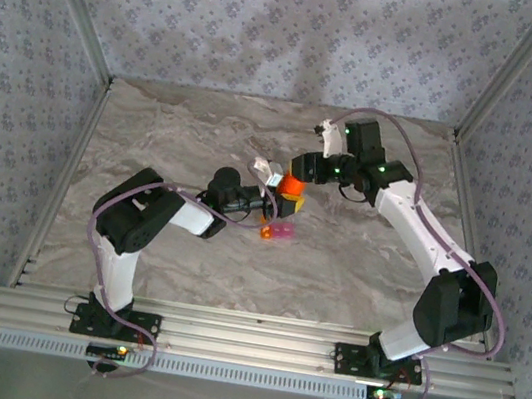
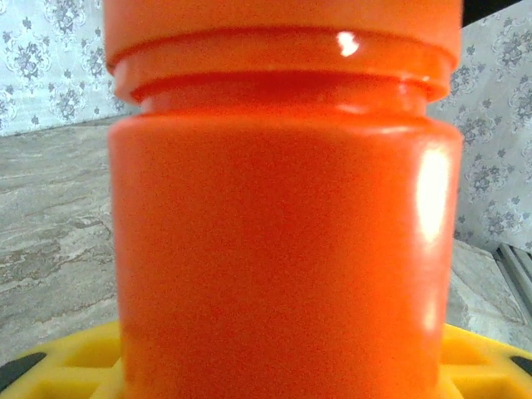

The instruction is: Sort the pills into containers

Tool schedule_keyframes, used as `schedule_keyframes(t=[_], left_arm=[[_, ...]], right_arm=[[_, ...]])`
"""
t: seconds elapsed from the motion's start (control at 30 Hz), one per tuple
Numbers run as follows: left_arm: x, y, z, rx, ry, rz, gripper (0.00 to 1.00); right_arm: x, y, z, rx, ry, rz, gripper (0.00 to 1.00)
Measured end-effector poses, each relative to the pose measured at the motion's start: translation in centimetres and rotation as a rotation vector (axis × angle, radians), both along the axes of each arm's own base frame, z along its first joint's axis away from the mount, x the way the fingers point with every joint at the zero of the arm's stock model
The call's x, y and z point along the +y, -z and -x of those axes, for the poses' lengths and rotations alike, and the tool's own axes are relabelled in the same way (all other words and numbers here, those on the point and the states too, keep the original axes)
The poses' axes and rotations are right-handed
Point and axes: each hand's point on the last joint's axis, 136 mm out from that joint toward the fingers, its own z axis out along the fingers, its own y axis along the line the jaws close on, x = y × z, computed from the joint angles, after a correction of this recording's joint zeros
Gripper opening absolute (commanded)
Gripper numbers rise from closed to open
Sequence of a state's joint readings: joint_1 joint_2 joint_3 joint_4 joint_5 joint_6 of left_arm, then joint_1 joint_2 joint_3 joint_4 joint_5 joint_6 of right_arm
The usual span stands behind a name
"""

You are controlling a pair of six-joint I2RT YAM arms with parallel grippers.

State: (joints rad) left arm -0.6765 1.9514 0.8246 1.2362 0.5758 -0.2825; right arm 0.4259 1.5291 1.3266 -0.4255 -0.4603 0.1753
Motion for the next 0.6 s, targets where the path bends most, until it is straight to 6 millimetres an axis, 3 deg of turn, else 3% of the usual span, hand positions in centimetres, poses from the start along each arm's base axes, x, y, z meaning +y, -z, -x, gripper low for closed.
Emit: schedule_keyframes(t=[0.3, 0.47, 0.6], left_arm=[[0.0, 1.4, 0.2, 0.047, 0.014, -0.042, 0.00], [0.0, 1.5, 0.1, 0.049, 0.007, -0.043, 0.00], [0.1, 1.5, 0.1, 0.048, 0.005, -0.043, 0.00]], right_arm=[[-0.4, 1.4, 0.2, -0.037, 0.299, -0.032, 0.42], [-0.4, 1.3, -0.1, -0.034, 0.360, -0.050, 0.46], [-0.4, 1.2, -0.2, -0.026, 0.359, -0.056, 0.54]])
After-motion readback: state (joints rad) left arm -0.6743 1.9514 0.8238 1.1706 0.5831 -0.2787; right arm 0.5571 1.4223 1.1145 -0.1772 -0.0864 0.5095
